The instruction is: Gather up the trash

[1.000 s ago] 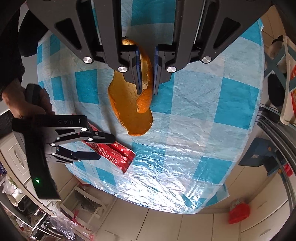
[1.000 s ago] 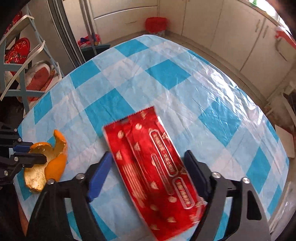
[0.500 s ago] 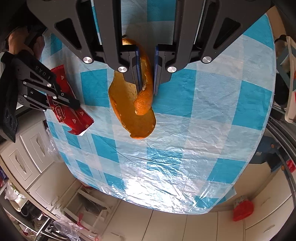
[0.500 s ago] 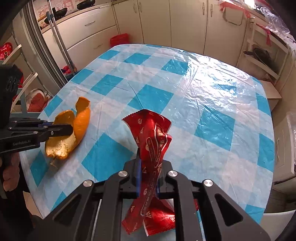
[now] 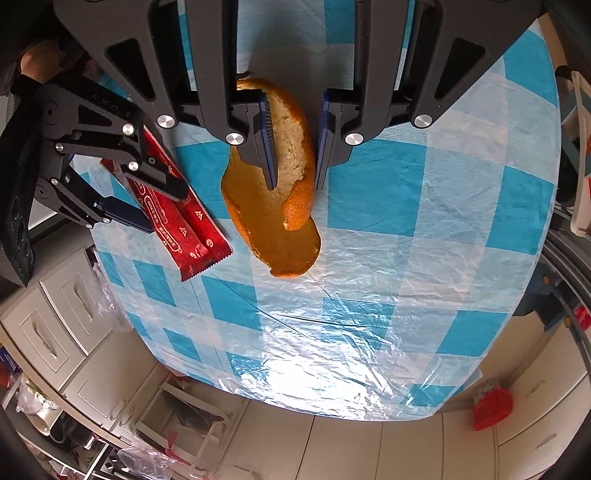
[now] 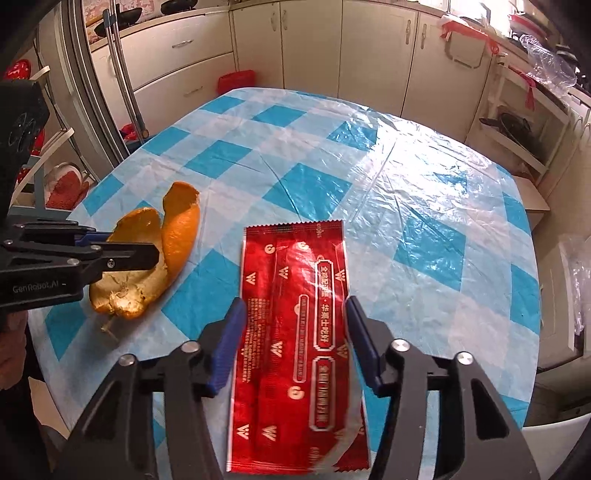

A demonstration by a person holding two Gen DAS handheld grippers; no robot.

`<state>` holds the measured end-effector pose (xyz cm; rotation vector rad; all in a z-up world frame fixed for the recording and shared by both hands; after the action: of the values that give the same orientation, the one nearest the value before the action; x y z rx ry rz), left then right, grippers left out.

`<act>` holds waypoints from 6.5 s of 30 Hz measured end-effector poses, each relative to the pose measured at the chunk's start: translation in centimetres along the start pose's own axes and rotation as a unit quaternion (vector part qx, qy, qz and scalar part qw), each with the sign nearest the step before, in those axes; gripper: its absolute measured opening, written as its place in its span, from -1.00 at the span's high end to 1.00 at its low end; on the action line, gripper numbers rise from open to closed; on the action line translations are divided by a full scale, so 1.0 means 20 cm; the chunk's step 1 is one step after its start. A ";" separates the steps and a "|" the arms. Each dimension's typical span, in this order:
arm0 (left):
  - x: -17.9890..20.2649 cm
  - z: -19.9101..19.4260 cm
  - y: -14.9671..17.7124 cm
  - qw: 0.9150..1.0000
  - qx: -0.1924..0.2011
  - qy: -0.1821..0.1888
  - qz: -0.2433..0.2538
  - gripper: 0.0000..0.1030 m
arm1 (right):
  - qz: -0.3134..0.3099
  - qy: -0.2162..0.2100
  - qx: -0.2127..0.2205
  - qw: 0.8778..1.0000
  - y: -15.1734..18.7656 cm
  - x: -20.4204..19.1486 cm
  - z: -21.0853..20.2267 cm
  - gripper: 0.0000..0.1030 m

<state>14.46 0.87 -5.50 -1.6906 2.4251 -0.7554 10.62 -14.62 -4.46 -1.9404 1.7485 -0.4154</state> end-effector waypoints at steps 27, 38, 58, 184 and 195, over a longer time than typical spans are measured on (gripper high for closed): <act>0.21 0.02 0.04 0.999 0.006 -0.002 0.052 0.76 | 0.046 0.010 0.001 0.999 0.13 0.22 -0.14 0.69; 0.22 0.02 0.03 0.998 0.008 -0.021 0.060 0.13 | 0.029 0.010 0.004 1.000 0.14 0.19 -0.12 -0.14; 0.26 0.02 0.05 0.997 0.012 -0.017 0.078 -0.05 | 0.008 0.010 0.007 1.000 0.15 0.17 -0.12 0.00; 0.36 -0.26 -0.03 0.988 0.149 0.034 0.022 0.88 | 0.046 -0.011 0.007 0.999 0.19 0.10 -0.16 0.95; 0.58 -0.30 -0.01 0.983 0.161 0.039 0.073 0.88 | 0.118 0.000 0.072 0.990 0.24 0.37 -0.41 0.96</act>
<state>8.03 -7.63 2.23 -1.3710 2.2885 -1.1382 3.18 -23.58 -0.92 -1.6112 1.8674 -0.4416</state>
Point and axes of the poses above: each gripper's, at about its wrist camera, not at the fingertips, and z roughly the way its jaws point, x to its right, y to its underside, the point moved 2 cm from there along z, roughly the way its jaws point, and after that the axes turned 7 degrees about z, right-handed, at the moved point
